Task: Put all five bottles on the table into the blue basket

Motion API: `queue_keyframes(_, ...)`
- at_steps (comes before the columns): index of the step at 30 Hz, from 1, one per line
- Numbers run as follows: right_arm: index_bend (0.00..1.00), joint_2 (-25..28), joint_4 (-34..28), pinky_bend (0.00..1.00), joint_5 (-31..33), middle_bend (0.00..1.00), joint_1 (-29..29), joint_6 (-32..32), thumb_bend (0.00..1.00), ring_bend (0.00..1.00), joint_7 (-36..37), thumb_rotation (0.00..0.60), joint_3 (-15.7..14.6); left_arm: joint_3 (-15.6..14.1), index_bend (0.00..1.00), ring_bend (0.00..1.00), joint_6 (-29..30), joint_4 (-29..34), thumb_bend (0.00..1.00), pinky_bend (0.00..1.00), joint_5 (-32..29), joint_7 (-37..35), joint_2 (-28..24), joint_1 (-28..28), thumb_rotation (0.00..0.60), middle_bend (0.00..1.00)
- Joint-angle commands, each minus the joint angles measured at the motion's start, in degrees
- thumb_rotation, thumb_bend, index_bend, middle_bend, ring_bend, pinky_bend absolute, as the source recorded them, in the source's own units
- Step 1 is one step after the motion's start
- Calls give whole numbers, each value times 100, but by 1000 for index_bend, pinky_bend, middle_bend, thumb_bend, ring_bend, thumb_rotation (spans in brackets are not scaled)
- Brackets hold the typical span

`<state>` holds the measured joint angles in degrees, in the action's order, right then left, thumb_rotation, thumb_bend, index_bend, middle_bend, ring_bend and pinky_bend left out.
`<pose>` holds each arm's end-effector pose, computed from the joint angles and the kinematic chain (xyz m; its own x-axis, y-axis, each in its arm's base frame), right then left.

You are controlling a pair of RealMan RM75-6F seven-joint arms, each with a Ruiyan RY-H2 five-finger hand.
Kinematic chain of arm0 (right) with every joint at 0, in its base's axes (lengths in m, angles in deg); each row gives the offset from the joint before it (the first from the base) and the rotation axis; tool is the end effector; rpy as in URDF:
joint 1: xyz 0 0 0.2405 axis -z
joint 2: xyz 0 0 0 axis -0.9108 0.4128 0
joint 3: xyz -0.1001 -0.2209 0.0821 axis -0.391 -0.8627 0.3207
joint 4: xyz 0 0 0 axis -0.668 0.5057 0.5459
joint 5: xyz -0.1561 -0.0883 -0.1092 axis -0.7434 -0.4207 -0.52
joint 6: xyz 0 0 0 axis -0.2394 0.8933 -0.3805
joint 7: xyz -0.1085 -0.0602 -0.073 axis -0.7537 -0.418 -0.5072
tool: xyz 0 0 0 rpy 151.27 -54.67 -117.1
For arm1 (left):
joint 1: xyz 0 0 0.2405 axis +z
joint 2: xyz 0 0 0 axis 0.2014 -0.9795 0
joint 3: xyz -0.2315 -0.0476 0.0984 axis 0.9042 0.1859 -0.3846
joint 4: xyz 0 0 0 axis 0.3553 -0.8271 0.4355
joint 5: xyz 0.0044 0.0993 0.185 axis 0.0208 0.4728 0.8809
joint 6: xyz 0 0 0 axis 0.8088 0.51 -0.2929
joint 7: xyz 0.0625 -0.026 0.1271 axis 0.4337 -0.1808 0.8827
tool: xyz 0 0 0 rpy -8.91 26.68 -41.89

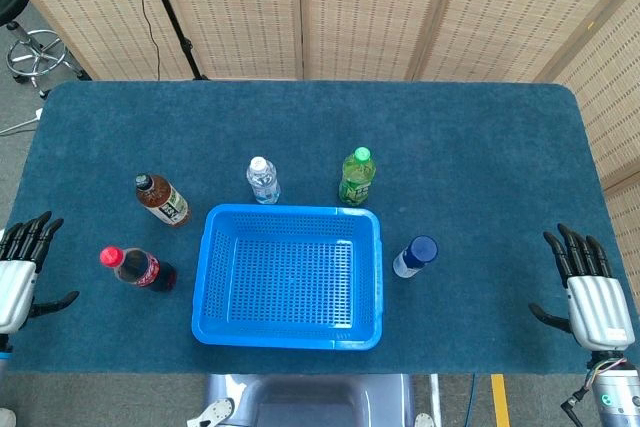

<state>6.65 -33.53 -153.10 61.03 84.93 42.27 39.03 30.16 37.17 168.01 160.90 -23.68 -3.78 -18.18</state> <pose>-0.2994 -0.1823 0.1563 0.3978 0.0247 0.9172 -0.9169 -0.0251 0.3983 -0.3129 0.1874 0.1559 0.3842 0.0464 0.9221 0.9231 -0.0347 -0.3829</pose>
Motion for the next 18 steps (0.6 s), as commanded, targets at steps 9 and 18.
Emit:
queue_keyframes(9, 0, 6, -23, 0, 41, 0, -18, -40, 0, 0, 21, 600, 20, -110, 0, 0, -189, -47, 0, 0, 173, -529, -129, -95, 600, 0)
queue_keyframes(18, 0, 90, -50, 0, 92, 0, 13, 7, 0, 0, 164, 600, 63, -501, 0, 0, -64, -2265, 0, 0, 1574, -4625, 673, -745, 600, 0)
